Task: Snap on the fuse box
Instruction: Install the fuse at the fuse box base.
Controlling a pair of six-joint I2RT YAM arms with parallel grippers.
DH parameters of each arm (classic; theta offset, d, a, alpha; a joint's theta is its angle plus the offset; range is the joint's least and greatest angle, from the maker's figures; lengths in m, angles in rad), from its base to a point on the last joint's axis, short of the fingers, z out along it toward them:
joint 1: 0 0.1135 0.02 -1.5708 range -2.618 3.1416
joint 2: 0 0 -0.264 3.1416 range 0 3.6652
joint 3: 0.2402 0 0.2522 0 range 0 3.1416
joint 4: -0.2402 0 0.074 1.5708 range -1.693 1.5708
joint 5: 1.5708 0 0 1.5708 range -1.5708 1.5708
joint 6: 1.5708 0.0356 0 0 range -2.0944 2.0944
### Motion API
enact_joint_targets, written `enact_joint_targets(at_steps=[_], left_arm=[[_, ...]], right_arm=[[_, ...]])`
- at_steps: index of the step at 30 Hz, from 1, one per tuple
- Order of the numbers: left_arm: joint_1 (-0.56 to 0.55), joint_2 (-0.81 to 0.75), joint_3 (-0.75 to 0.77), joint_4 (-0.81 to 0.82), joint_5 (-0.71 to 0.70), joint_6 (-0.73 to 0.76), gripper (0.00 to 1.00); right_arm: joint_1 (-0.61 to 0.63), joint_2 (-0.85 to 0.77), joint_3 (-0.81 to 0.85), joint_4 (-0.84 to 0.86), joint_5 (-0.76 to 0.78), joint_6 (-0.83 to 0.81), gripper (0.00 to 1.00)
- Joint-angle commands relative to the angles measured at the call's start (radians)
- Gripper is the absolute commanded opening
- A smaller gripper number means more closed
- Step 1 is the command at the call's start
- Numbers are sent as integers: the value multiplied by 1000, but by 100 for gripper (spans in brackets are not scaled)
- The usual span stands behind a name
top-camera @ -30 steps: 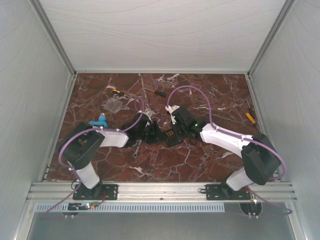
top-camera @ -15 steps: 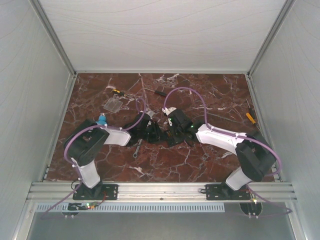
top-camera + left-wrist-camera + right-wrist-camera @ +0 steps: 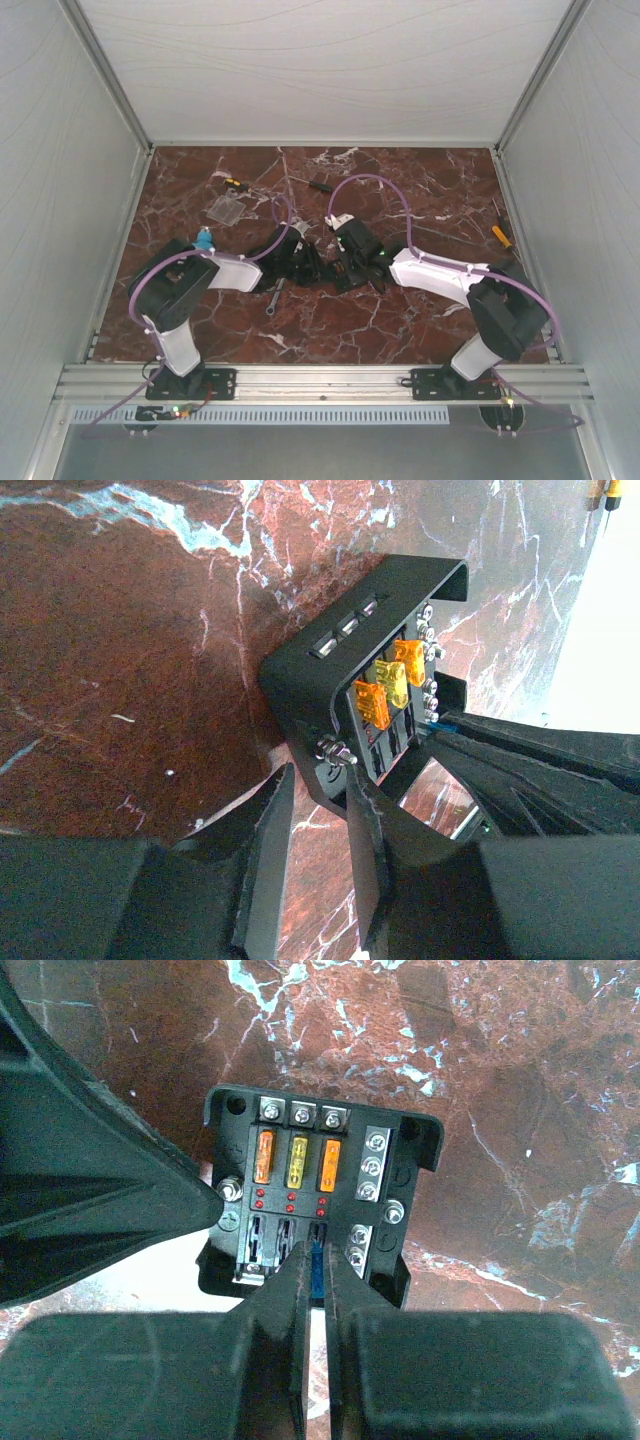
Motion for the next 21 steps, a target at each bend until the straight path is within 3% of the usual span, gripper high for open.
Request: enact_joint_targets(at_steps=[1,21], left_arm=[[5,23,14,-2,-9,-7,27],[5,21,11,-1,-8,-9,27]], right_arm=[[5,25,14,43,21,16,0],[5,46,21,7,16,61,0]])
